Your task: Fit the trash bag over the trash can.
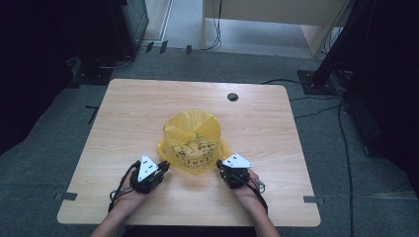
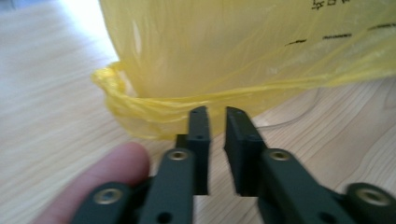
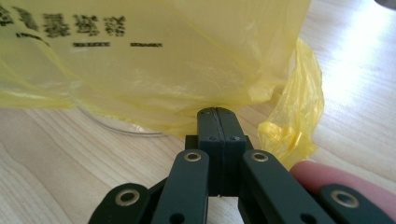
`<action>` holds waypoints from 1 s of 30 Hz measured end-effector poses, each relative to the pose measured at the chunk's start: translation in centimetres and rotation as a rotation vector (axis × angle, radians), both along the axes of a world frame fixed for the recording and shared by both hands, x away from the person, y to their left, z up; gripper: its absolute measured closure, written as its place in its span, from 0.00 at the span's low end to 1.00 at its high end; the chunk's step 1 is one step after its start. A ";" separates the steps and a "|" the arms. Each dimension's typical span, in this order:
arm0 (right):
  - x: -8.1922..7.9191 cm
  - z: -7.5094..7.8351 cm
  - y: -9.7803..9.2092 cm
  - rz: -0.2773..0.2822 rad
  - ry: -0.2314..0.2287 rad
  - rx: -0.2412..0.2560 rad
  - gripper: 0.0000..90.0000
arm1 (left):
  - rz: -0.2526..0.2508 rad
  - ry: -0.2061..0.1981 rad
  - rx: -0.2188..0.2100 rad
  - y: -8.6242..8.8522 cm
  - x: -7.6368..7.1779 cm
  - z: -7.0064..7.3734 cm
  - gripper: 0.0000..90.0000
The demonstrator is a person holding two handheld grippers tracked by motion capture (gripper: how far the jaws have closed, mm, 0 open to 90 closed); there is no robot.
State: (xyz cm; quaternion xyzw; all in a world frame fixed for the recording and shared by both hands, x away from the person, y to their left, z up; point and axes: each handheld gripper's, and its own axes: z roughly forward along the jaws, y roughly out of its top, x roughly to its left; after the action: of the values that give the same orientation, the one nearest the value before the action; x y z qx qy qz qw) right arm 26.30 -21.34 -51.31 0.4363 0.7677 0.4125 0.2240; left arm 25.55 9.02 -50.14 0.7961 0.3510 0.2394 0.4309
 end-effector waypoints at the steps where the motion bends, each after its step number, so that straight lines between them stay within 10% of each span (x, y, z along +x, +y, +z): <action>1: 0.0 0.0 -0.1 -0.008 0.006 0.009 1.00 | 0.003 -0.014 0.008 0.2 -0.1 0.0 0.79; 10: -0.1 0.1 -0.2 -0.002 0.009 0.025 1.00 | 0.002 -0.049 0.103 -0.7 0.1 -0.6 0.33; 15: 0.0 0.0 -0.2 -0.001 0.020 0.032 1.00 | -0.001 -0.060 0.124 -1.6 0.7 -1.0 0.26; 24: 0.1 -0.1 0.0 0.011 0.024 0.025 1.00 | -0.039 -0.042 0.053 -1.3 1.2 -0.9 0.96; 30: 0.2 -0.4 0.3 0.005 0.052 -0.010 1.00 | -0.015 0.084 0.039 -1.0 1.9 -1.4 1.00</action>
State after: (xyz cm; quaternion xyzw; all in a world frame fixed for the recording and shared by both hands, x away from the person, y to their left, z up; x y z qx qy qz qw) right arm 26.47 -21.09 -51.75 0.4440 0.7762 0.3978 0.2050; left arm 27.40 8.04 -51.52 0.8165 0.3579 0.2092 0.4018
